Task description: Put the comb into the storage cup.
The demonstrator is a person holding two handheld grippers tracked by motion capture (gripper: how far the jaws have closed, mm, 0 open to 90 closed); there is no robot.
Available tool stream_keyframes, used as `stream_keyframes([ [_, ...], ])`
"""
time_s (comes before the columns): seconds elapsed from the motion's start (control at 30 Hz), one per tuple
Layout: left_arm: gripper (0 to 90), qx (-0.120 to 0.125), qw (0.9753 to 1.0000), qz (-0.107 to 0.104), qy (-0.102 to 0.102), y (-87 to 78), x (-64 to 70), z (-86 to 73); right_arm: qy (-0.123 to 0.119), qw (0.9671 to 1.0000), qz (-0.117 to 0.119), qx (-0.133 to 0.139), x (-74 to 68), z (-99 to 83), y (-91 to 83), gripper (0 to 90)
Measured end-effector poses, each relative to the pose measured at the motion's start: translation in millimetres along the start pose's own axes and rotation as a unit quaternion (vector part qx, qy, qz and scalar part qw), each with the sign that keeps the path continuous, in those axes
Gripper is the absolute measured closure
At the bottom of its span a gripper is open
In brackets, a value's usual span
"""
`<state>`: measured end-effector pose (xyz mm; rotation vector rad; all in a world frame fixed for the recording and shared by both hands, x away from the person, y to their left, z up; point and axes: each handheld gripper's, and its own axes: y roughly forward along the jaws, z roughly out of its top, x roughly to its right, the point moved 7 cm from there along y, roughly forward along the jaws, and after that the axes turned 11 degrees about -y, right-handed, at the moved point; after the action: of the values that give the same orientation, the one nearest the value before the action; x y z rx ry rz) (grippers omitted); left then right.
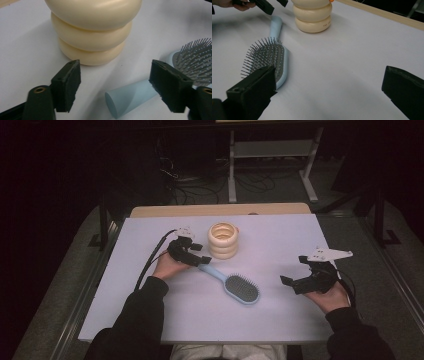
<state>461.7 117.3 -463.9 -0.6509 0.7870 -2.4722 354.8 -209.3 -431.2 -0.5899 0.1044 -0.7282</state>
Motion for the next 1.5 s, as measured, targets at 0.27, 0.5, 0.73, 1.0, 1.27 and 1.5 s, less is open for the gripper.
stream_keyframes([
  [0.27, 34.5, -0.018, 0.9997, -0.016, -0.003, 6.7, 0.5, -3.9, -0.002, 1.0, -0.004, 0.002, -0.1, 0.7, -0.1, 0.0],
  [0.5, 41.7, -0.026, 0.9997, -0.001, 0.003, 10.3, 1.9, -6.3, -0.003, 1.0, -0.002, 0.006, -0.6, 1.3, -0.6, 0.0],
  [0.73, 51.1, -0.03, 0.9994, 0.007, 0.013, 15.0, 5.6, -5.1, -0.006, 1.0, 0.004, 0.006, -2.3, 1.5, 0.1, 0.0],
  [1.0, 65.8, -0.049, 0.9983, 0.0, 0.033, 20.3, 10.9, -8.4, -0.006, 0.9999, 0.01, 0.006, -3.8, 1.6, 0.5, 0.0],
  [1.27, 89.0, -0.07, 0.9962, 0.027, 0.046, 25.4, 9.1, -8.3, -0.007, 0.9999, 0.015, 0.003, -4.6, 1.2, 1.3, 0.0],
  [1.5, 90.0, -0.104, 0.9915, 0.041, 0.066, 32.2, 11.7, -17.2, -0.007, 0.9998, 0.016, 0.001, -5.6, 1.0, 1.4, 0.0],
])
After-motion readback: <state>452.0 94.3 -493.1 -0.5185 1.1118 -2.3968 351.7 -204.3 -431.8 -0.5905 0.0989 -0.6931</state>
